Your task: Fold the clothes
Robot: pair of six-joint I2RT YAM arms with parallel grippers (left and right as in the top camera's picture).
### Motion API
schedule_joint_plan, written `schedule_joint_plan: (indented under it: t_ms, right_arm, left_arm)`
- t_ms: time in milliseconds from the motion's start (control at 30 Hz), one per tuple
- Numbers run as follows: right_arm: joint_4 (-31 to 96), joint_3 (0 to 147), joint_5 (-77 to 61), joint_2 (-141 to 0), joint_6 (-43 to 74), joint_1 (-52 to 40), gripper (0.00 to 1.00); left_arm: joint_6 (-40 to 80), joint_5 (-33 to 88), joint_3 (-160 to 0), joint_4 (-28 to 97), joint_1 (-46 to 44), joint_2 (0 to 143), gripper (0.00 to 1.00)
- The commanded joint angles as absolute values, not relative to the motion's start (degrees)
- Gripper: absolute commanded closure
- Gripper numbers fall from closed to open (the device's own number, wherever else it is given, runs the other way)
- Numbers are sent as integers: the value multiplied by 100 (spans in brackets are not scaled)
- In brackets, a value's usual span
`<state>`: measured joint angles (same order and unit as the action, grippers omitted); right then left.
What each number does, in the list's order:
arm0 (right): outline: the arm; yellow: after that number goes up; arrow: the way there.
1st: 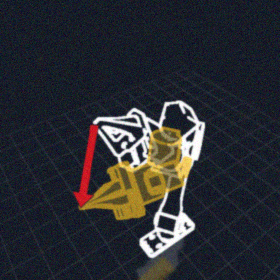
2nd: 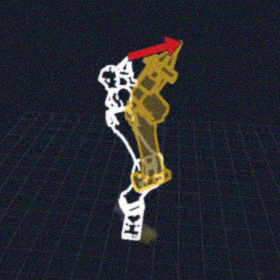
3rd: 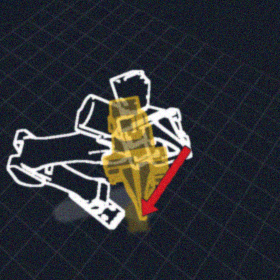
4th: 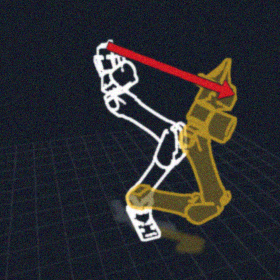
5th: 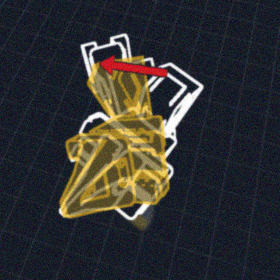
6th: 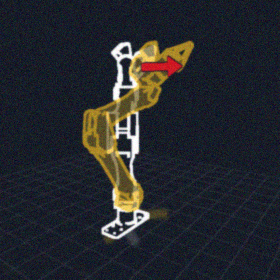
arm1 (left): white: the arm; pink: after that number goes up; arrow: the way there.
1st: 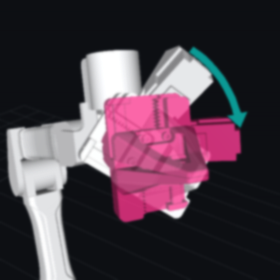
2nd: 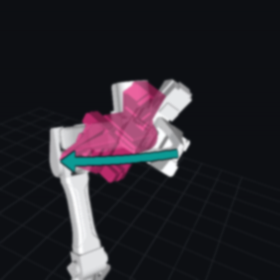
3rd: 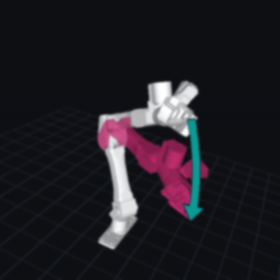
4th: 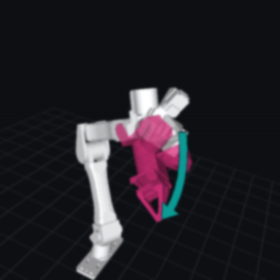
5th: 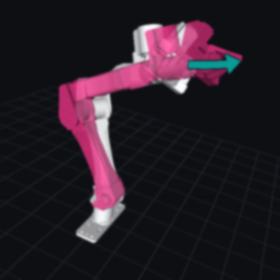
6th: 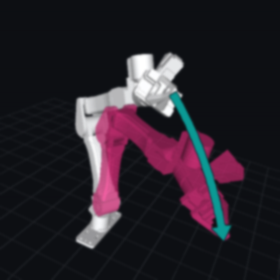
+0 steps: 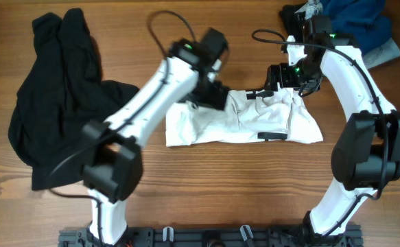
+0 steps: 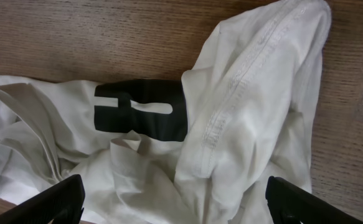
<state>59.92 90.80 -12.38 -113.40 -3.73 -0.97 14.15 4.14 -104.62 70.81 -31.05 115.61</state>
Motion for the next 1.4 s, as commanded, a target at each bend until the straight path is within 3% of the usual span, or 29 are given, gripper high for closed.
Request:
schedule_joint_plan:
  t_ms: [0, 300, 733, 833, 867, 1067, 1100, 1167, 1200, 1367]
  right_arm:
    - [5972, 9137, -1098, -11303, -283, -110, 6]
    - [6047, 9137, -1098, -11303, -283, -110, 6]
    - [6156, 9174, -1035, -11301, -281, -36, 8]
    - [6204, 9301, -1076, -11288, -279, 64, 9]
    - [6241, 9367, -1170, -11264, -276, 108, 15]
    - [6224, 9854, -2196, -10794, -279, 471, 21]
    - [6211, 9935, -2259, -10678, -279, 537, 20]
    - [6235, 10097, -2252, -10440, -279, 644, 19]
    - [6239, 10141, -2252, -10324, -279, 685, 18]
    - [6375, 10158, -2154, -10020, -115, 906, 17]
  left_arm:
    - [1302, 504, -10709, 7170, -2357, 10995, 1]
    - [1398, 1531, -9719, 6475, -2237, 11327, 14]
    - [1719, 1559, -8711, 5690, -2497, 11327, 32]
    - [1719, 1315, -8687, 5631, -2499, 11327, 46]
    - [1719, 1219, -8687, 5603, -2508, 11327, 50]
    - [1743, 1212, -8523, 5317, -2788, 11345, 57]
    - [1743, 1212, -8519, 5275, -2838, 11349, 63]
    - [1745, 1219, -8517, 5122, -2945, 11349, 87]
    - [1789, 1221, -8519, 5015, -3006, 11349, 94]
    - [1870, 1372, -8519, 4797, -3378, 11349, 96]
